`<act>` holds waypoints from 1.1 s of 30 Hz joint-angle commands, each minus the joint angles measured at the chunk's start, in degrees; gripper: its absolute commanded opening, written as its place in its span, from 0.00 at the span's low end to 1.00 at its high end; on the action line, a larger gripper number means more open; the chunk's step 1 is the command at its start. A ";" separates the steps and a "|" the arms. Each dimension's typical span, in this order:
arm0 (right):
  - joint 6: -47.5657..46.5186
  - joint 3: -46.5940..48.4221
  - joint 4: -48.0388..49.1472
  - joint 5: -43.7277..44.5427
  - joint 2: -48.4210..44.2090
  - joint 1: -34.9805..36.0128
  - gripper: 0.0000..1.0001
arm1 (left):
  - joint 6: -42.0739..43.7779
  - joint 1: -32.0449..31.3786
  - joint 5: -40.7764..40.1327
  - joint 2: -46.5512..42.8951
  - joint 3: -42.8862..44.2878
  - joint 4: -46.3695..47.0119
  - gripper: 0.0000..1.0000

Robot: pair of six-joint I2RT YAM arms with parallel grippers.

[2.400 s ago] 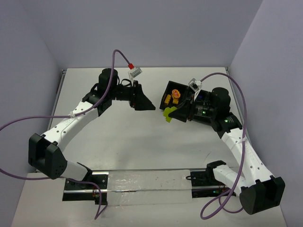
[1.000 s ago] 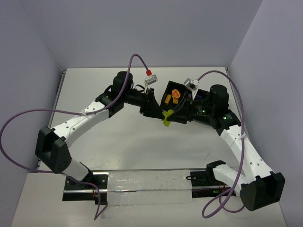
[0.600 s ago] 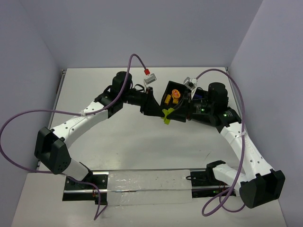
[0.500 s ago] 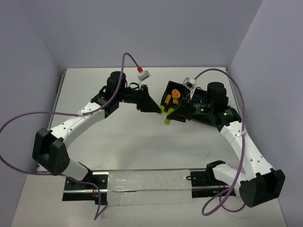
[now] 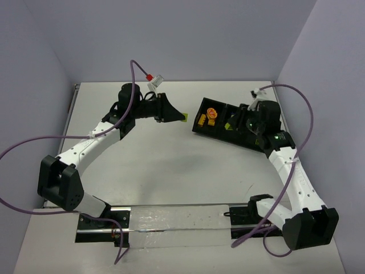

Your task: Sort the legos into containers by color

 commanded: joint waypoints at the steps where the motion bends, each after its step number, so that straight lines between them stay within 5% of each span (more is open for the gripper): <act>1: 8.39 -4.55 9.31 22.60 -0.33 -5.26 0.00 | -1.51 -0.75 -2.21 -2.70 1.14 0.13 0.00; 8: 5.69 -5.51 16.69 35.31 6.84 -9.17 0.00 | -1.25 -4.03 -4.55 -2.80 1.14 -2.28 0.00; 14: 2.86 -3.43 20.67 32.96 14.16 -13.09 0.00 | -0.77 -6.96 -6.67 -1.98 2.77 -4.63 0.00; 18: 2.39 -1.10 21.42 28.47 18.87 -14.47 0.16 | -0.38 -8.38 -7.42 -0.80 4.25 -5.69 0.00; 22: 2.05 0.15 21.55 26.93 21.41 -14.57 0.48 | 0.40 -8.88 -8.34 -0.24 5.81 -7.67 0.00; 26: 1.91 1.24 20.96 25.95 21.18 -14.57 0.62 | 0.88 -8.97 -9.18 -0.49 6.43 -8.54 0.00; 33: 2.25 -0.14 20.41 21.87 13.88 -14.49 0.65 | 3.43 -9.08 -13.47 0.51 9.25 -13.73 0.00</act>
